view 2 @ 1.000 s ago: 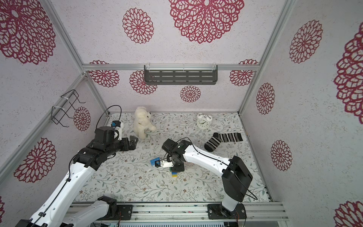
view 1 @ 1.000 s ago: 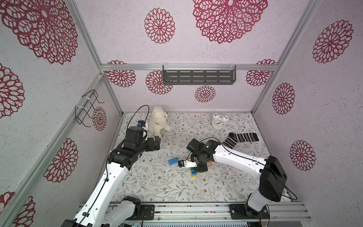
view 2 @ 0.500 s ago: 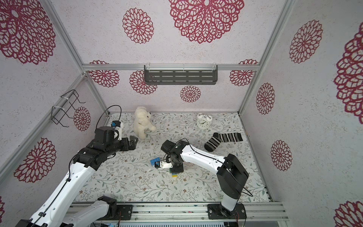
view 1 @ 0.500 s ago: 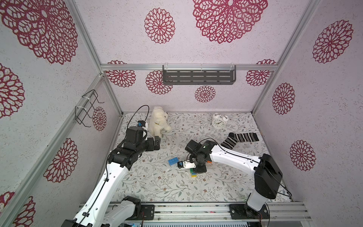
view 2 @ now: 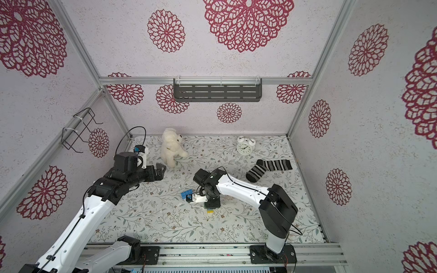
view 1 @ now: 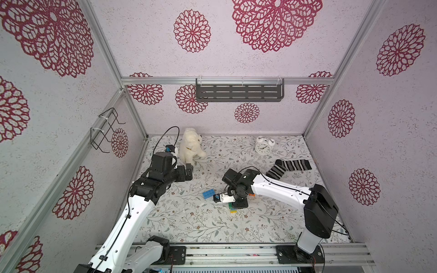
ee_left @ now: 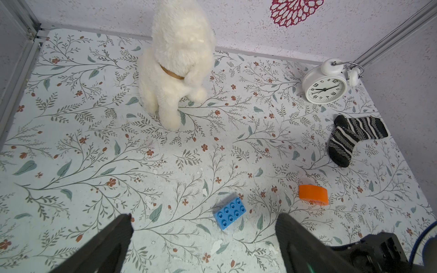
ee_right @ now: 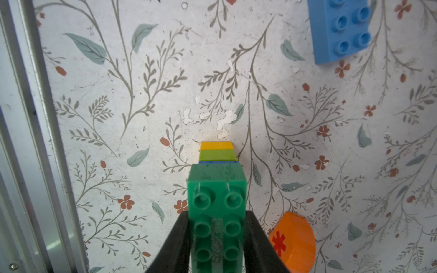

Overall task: Assemble an ice cream with lego
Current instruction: Assemble the lego brick with the lego brick.

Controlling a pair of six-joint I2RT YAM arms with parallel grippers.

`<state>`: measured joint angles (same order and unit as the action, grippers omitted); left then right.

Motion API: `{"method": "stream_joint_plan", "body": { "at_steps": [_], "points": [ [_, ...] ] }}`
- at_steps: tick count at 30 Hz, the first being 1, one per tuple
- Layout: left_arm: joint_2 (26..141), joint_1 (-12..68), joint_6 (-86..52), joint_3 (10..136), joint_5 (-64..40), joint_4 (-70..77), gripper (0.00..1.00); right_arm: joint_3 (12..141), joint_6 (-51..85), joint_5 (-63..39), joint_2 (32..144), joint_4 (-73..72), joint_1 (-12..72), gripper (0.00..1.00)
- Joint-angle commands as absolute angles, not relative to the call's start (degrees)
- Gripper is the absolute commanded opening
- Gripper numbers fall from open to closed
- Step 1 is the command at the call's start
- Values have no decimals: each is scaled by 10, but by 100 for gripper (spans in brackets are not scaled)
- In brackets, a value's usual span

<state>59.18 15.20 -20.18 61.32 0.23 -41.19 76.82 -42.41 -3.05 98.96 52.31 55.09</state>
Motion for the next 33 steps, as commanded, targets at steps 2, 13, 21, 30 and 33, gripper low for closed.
{"method": "stream_joint_plan", "body": {
  "at_steps": [2, 13, 21, 30, 33],
  "points": [
    [593, 147, -200, 609, -3, -402, 99, 792, -414, -34, 991, 523, 555, 27],
    [595, 146, -200, 609, -5, -402, 100, 789, -412, -34, 991, 518, 555, 27],
    [595, 146, -200, 609, -6, -402, 100, 780, -413, -29, 997, 517, 555, 27],
    [595, 145, -200, 609, -9, -401, 100, 776, -415, -19, 1003, 518, 553, 27],
    [596, 145, -200, 609, -8, -401, 99, 775, -415, -19, 1000, 518, 553, 27]
  ]
}}
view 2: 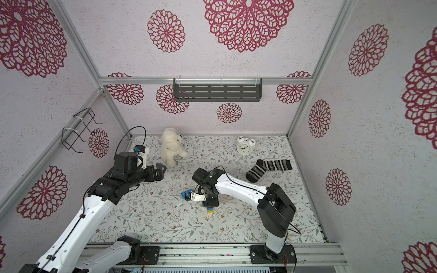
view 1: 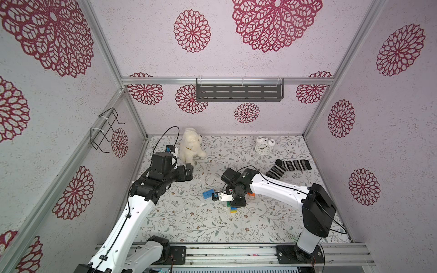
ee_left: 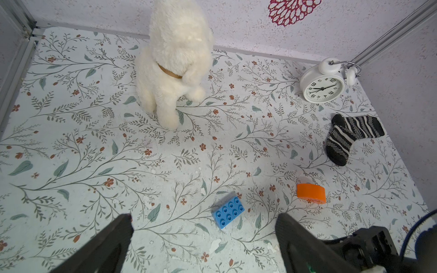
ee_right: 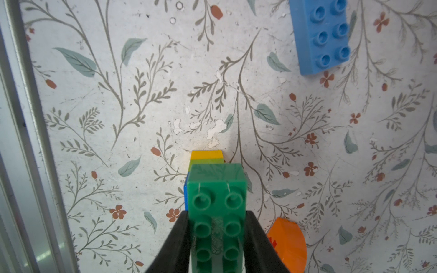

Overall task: Assemble an ice cream with lego
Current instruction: Assemble the lego brick with the lego brick.

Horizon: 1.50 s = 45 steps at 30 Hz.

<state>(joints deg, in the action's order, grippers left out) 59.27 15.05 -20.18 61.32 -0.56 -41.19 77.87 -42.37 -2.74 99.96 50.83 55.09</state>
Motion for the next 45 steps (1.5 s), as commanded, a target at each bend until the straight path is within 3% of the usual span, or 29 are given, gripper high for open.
{"method": "stream_joint_plan", "body": {
  "at_steps": [1, 45],
  "points": [
    [596, 145, -200, 609, -8, -401, 100, 775, -415, -19, 997, 518, 552, 27],
    [598, 141, -199, 609, -12, -402, 100, 756, -420, -50, 976, 513, 540, 26]
  ]
}}
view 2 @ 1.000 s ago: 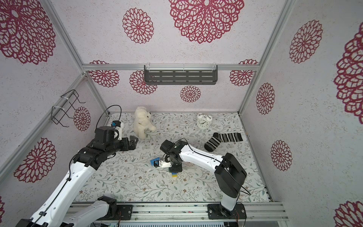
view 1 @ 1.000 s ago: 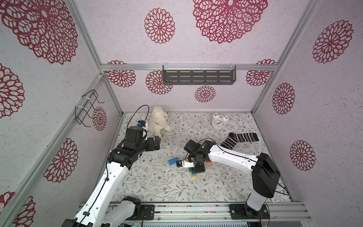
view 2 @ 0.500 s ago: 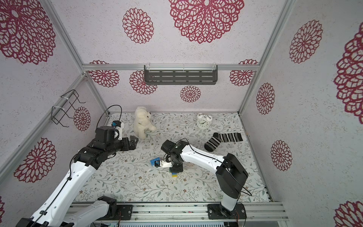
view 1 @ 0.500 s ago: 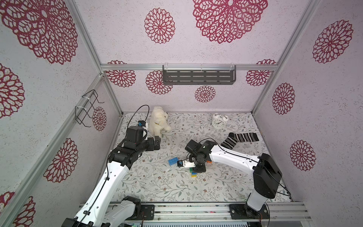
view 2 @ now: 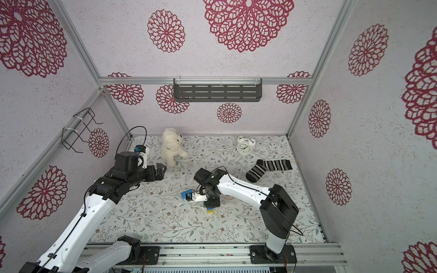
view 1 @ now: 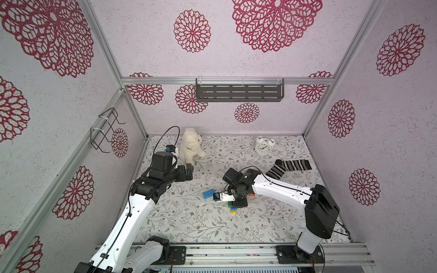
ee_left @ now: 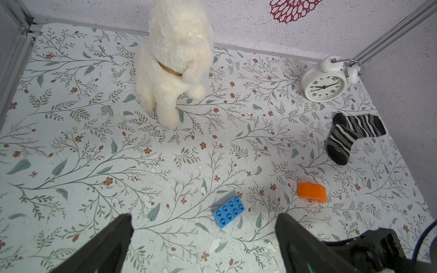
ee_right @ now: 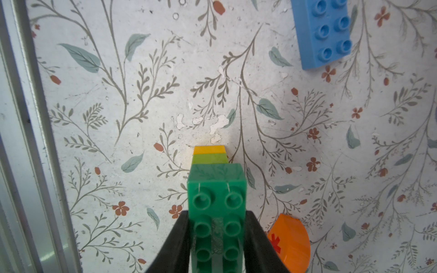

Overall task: Assemble an ice cream with lego
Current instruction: Assemble the lego brick with the lego brick.

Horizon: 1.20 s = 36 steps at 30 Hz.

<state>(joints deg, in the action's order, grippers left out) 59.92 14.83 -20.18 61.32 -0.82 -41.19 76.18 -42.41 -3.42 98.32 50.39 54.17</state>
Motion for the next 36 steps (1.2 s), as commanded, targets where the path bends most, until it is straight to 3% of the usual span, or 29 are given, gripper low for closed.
{"method": "stream_joint_plan", "body": {
  "at_steps": [1, 36],
  "points": [
    [598, 141, -198, 609, -12, -402, 99, 756, -419, -50, 977, 513, 539, 26],
    [602, 141, -199, 609, -15, -401, 99, 725, -405, -64, 998, 492, 545, 26]
  ]
}}
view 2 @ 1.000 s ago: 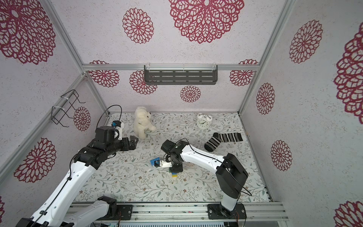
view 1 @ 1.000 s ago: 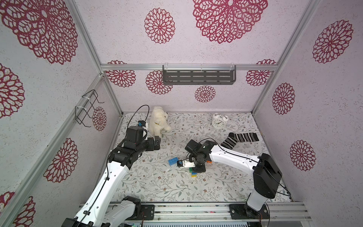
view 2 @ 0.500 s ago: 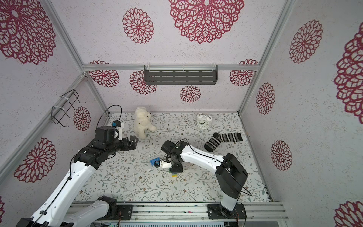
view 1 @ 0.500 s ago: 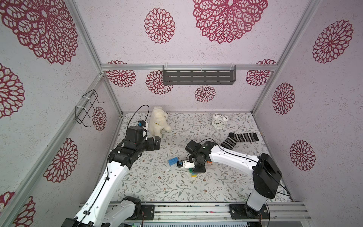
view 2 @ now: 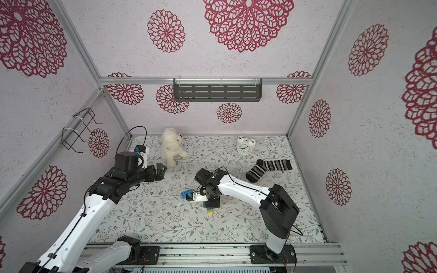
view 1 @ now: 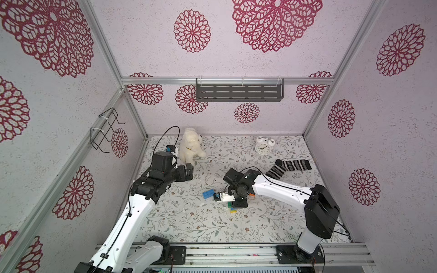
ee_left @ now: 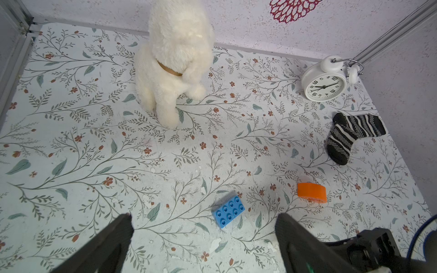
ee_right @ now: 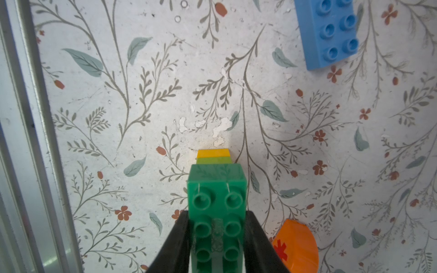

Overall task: Assemble an ice cream with lego
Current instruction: Assemble the lego brick with the lego brick.

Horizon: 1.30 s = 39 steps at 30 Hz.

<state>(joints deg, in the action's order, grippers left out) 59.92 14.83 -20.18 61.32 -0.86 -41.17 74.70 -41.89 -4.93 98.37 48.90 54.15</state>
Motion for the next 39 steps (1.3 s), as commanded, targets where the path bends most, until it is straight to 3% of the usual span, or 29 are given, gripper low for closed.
{"method": "stream_joint_plan", "body": {
  "at_steps": [1, 39],
  "points": [
    [602, 142, -199, 609, -15, -401, 99, 725, -405, -65, 999, 491, 546, 26],
    [605, 139, -197, 610, -19, -401, 99, 731, -527, -64, 1016, 489, 542, 22]
  ]
}}
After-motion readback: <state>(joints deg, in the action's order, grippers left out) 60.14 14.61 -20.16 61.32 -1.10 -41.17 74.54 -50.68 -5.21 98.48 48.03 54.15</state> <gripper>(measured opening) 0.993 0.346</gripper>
